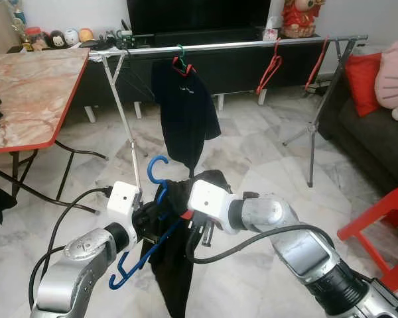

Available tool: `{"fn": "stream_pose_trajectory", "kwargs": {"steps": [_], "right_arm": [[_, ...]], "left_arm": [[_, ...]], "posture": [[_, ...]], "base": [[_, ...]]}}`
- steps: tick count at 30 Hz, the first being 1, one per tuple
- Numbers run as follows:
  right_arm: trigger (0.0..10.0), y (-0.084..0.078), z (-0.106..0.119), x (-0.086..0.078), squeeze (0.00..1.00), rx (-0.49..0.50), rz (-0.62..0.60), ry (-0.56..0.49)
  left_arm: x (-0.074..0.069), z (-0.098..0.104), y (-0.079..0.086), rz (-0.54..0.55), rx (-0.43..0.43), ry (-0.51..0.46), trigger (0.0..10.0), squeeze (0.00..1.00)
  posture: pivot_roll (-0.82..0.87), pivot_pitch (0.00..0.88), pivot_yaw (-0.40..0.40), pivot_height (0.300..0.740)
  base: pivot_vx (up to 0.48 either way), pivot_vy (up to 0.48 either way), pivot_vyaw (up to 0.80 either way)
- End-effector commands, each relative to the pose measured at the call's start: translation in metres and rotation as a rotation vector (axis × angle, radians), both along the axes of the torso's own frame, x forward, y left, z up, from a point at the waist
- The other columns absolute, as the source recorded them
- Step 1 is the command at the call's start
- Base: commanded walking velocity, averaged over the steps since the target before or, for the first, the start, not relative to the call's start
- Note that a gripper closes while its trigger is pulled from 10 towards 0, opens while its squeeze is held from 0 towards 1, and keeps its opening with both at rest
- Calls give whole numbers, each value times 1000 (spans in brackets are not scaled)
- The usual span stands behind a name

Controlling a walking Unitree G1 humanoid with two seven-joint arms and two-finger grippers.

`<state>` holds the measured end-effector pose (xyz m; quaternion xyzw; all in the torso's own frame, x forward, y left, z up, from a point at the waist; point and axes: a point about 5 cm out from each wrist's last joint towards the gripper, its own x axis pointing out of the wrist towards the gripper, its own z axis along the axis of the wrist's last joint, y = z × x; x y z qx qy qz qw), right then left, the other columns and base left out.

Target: Hang hanger

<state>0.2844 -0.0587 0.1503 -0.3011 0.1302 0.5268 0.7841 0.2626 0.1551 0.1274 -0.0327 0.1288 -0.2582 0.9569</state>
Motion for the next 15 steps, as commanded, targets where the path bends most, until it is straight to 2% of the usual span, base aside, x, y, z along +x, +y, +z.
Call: {"fn": "stream_pose_trajectory", "kwargs": {"steps": [1, 6, 15], "right_arm": [[10000, 4, 1, -7, 0, 7, 49, 8], [10000, 4, 1, -5, 0, 6, 37, -1], [10000, 5, 3, -3, 0, 9, 39, -9]], "left_arm": [[6, 15, 5, 24, -25, -82, 10000, 0], [2, 19, -2, -33, -69, -102, 10000, 0], [-1, 19, -4, -66, -86, -98, 10000, 0]], "posture": [[-119, 0, -1, 740], [-120, 0, -4, 740], [-117, 0, -8, 740]], "base": [[0, 0, 0], [0, 0, 0], [0, 0, 0]]}}
